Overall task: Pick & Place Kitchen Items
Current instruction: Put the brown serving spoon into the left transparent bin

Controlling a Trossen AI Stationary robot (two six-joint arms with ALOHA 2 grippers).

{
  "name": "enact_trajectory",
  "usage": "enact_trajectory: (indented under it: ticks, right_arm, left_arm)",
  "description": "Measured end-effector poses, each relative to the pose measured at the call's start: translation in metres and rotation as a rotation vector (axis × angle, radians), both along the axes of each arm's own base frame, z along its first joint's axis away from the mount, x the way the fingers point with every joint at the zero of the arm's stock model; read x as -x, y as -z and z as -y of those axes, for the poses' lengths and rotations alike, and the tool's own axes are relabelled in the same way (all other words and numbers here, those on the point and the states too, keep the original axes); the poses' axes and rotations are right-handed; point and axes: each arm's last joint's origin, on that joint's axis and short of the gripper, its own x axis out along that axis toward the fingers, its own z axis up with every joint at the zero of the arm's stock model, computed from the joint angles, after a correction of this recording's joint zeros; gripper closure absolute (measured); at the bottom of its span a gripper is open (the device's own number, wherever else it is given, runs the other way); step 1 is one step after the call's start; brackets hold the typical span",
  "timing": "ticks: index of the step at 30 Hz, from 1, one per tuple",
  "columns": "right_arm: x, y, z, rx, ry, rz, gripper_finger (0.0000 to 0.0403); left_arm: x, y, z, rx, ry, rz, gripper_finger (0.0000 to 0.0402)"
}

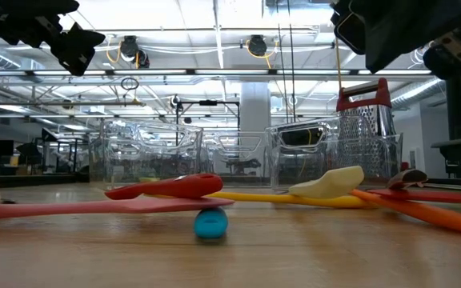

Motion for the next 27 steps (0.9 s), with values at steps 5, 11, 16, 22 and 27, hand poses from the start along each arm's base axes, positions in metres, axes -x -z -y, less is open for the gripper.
enact_trajectory:
  ticks: [5, 11, 16, 22, 27]
  right_arm:
    - [0.0, 0.0, 0.0, -0.009, 0.014, -0.005, 0.0402]
    - [0.0004, 0.0005, 0.0008, 0.014, 0.039, -0.003, 0.0386]
    - [0.0016, 0.0017, 0.002, 0.034, 0.052, -0.016, 0.0364]
    - [0.003, 0.0027, 0.0024, 0.001, 0.104, -0.05, 0.032]
    - [0.0027, 0.0025, 0.0023, -0.062, 0.192, -0.075, 0.0281]
  left_arm:
    - [0.0, 0.0, 0.0, -0.001, 0.0, 0.0, 0.016]
    - [0.0006, 0.0035, -0.0001, -0.009, 0.0, -0.037, 0.016]
    - [0.0009, 0.005, -0.0002, -0.009, -0.001, -0.053, 0.016]
    - [0.0009, 0.005, -0.0001, -0.024, 0.002, -0.049, 0.016]
    - [0.0008, 0.005, -0.0002, -0.037, 0.003, -0.045, 0.016]
